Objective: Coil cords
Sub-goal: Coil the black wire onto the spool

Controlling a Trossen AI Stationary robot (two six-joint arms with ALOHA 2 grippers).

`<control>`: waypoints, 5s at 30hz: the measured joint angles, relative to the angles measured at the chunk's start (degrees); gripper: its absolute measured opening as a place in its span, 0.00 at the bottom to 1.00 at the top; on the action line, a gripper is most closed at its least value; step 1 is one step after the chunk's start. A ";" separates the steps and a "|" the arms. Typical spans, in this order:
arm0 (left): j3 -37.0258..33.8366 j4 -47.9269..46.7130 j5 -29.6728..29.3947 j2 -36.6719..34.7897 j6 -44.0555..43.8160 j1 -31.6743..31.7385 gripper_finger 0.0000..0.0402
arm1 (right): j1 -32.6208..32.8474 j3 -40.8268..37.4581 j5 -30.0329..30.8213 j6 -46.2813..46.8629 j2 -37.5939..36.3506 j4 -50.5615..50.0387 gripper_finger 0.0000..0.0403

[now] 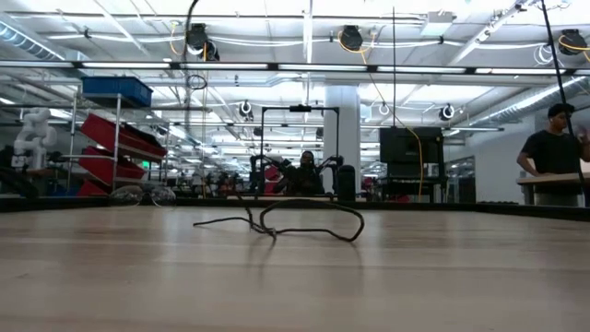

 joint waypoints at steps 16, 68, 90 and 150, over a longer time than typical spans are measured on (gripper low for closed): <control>-0.02 -14.03 2.23 3.61 -6.39 -1.29 0.04 | 0.11 0.02 -8.41 -0.84 -2.74 -0.22 0.00; 0.37 -11.28 -14.68 6.47 2.02 -13.49 0.72 | 6.44 0.00 -19.83 -1.35 -11.34 -4.99 0.00; 0.42 -3.11 -5.66 6.47 5.67 -5.48 0.39 | 10.29 -0.02 -13.59 -3.74 -11.06 -5.59 0.00; -2.51 -7.15 -5.56 6.58 -6.82 -4.20 0.32 | 10.69 0.04 -15.62 -6.20 -11.10 -5.59 0.00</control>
